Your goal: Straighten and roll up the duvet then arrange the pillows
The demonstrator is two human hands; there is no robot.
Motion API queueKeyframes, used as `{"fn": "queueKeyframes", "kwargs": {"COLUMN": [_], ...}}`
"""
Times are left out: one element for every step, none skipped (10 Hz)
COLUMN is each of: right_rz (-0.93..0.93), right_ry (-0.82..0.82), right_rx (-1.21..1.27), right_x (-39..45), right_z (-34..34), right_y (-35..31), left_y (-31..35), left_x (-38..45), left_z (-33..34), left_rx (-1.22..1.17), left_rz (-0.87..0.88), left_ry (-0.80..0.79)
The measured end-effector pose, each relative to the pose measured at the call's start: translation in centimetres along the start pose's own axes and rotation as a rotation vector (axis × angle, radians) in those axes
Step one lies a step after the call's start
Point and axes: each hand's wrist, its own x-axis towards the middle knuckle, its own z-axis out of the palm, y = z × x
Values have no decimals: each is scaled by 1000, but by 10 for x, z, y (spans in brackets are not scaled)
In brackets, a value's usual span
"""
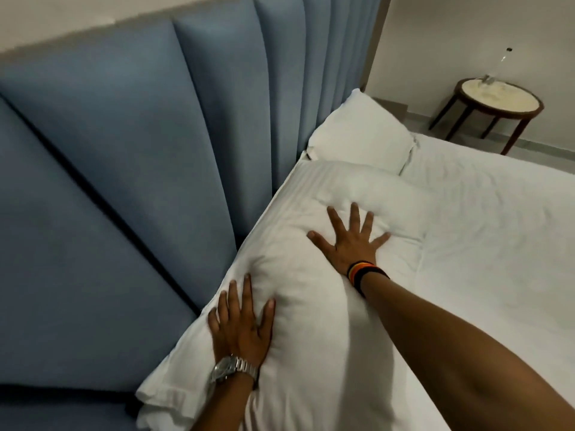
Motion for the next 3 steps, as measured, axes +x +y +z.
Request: {"fn": "queueKeyframes", "kwargs": {"right_rz": [-58, -57, -105], "right_ry": [-27, -7, 161], "right_rx": [107, 317, 738], "right_x": [-32, -99, -214], "right_z": [-47, -94, -104], "right_y": [-2, 0, 25], "left_y": [6, 22, 65], "left_x": [-10, -25, -22], "left_z": [-41, -87, -142], "left_rx": [-40, -53, -92], "left_rz": [-31, -46, 27], "left_ry": [-77, -112, -59]}}
